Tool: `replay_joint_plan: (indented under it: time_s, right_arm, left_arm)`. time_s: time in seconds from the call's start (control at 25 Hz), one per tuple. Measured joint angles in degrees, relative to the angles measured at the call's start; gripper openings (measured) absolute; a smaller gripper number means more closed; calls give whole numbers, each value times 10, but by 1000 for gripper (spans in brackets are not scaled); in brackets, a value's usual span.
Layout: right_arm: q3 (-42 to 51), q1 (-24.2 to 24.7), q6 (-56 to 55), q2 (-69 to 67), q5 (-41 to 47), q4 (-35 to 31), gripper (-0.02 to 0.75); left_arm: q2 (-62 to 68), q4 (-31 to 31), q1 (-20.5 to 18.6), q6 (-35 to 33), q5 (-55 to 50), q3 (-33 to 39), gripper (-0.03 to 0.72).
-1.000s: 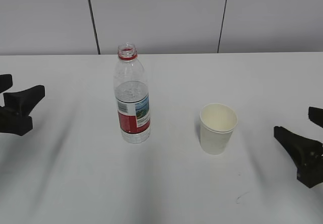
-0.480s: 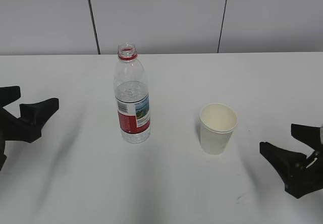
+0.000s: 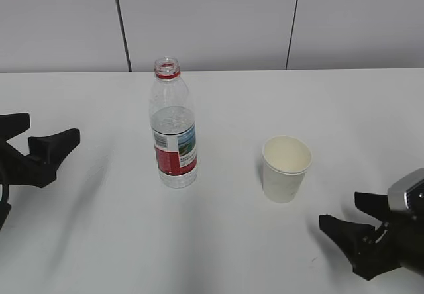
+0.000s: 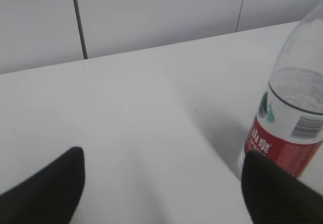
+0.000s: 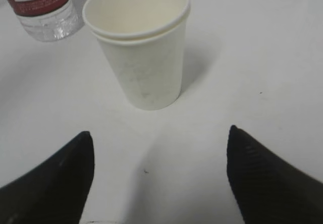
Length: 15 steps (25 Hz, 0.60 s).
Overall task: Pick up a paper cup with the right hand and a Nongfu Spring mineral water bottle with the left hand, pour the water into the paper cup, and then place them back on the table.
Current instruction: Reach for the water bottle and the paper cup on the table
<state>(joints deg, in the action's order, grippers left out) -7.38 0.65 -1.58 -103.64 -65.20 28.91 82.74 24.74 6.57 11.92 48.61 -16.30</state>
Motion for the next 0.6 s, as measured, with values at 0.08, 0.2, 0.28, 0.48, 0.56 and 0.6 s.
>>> replay_joint_plan:
  time_s: [0.08, 0.2, 0.28, 0.48, 0.56, 0.6]
  right_arm:
    - [-4, 0, 8, -23, -3, 4, 604]
    - [-8, 0, 19, -46, -4, 5, 604]
    - [-12, 0, 25, -54, -4, 5, 604]
    - [-22, 0, 32, -58, -6, 13, 604]
    - [-33, 0, 35, -58, -6, 20, 604]
    - [-38, 0, 36, -58, -6, 24, 604]
  left_arm:
    - [0, 0, 0, 0, 0, 0, 568]
    - [0, 0, 0, 0, 0, 0, 568]
    - [0, 0, 0, 0, 0, 0, 568]
    - [0, 0, 0, 0, 0, 0, 568]
    - [0, 0, 0, 0, 0, 0, 568]
    - [0, 0, 0, 0, 0, 0, 568]
